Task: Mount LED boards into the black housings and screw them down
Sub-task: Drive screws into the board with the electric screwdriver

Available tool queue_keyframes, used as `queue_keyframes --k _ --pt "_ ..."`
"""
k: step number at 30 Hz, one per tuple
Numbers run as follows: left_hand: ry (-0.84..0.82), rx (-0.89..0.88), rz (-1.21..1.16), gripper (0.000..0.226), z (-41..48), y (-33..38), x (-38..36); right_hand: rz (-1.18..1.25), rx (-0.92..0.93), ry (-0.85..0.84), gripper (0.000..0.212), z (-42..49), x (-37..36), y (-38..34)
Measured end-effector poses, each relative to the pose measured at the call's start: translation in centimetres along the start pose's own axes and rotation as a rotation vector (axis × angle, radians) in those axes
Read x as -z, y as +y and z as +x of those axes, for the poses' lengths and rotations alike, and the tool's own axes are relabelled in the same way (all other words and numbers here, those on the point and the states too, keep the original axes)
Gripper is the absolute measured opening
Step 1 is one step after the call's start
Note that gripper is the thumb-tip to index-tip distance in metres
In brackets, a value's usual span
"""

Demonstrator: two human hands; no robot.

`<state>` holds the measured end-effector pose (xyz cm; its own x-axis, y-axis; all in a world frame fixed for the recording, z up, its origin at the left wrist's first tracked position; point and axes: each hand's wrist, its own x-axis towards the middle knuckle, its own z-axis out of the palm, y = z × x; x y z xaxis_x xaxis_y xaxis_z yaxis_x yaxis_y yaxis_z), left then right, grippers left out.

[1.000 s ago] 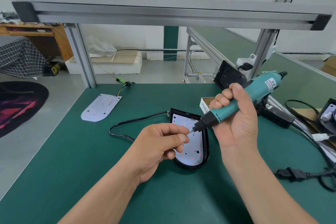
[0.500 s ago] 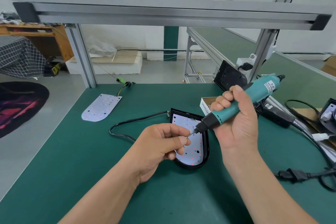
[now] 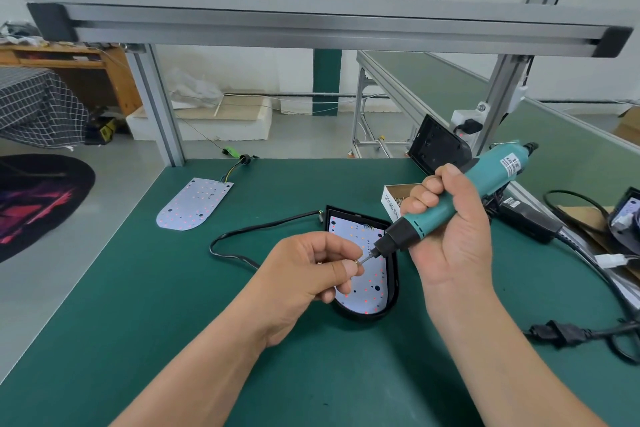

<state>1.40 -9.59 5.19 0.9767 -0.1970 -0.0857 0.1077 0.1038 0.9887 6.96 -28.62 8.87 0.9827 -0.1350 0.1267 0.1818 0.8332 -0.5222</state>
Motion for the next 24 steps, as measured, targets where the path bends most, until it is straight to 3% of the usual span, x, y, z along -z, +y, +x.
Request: queue_keyframes --k 24 --pt "-0.033 -0.058 0.161 0.019 -0.34 -0.08 -0.28 -0.032 -0.001 -0.013 0.011 0.18 0.67 0.02"
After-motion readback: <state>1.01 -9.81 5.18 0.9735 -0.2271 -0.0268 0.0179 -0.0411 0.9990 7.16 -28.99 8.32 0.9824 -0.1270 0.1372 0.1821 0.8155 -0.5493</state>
